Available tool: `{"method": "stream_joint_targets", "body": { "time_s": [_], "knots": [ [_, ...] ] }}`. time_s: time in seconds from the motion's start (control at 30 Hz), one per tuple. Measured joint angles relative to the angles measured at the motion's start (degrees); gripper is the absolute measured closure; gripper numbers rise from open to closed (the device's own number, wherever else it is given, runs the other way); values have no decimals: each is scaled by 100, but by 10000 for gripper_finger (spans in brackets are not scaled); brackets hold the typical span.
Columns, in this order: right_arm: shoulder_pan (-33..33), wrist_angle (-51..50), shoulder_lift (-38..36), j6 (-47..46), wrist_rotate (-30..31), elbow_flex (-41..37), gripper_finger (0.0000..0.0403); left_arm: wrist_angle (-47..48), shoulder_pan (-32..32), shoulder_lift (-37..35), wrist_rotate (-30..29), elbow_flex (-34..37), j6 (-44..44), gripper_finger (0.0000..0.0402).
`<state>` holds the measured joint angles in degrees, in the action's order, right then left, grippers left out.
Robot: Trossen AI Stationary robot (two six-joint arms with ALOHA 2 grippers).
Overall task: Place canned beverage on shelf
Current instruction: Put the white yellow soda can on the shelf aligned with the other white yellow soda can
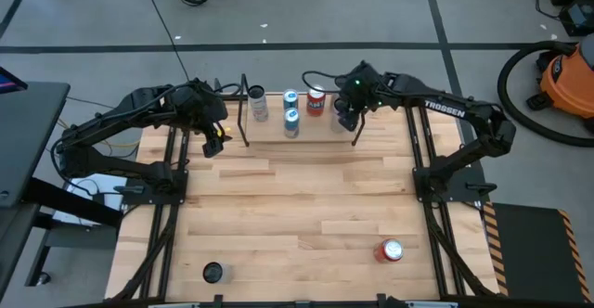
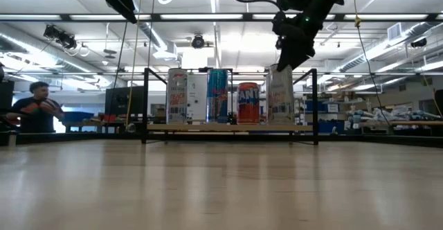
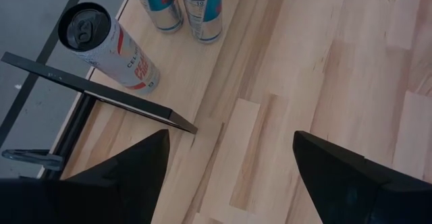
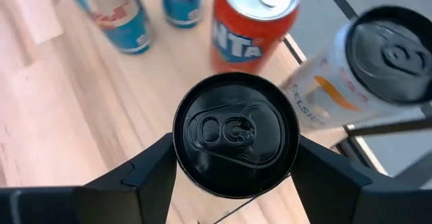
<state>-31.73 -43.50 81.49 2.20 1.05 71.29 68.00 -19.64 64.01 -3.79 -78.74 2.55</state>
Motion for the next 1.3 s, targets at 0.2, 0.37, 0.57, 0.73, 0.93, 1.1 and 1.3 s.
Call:
{"method": "stream_joint_targets", "body": {
  "time_s": [0.2,0.37,0.57,0.73,0.93,1.1,1.3],
  "knots": [
    [-249,-65,0,953,-724,0,140,1,0,0,0,0,-37,86],
    [-444,-101,1,1610,-962,0,140,1,0,0,0,0,-40,86],
    [-732,-167,4,2229,-1357,0,139,1,-2,0,0,0,-42,86],
    [-971,-251,4,2475,-1587,0,139,1,0,0,-2,0,-44,86],
    [-1121,-279,4,2525,-2055,-4,129,1,0,0,0,0,-42,86],
    [-1126,-293,4,2500,-2116,-4,119,0,0,0,-1,0,-42,86],
    [-1110,-300,7,2449,-2078,-4,110,-1,0,0,0,0,-42,86]
  ]
}}
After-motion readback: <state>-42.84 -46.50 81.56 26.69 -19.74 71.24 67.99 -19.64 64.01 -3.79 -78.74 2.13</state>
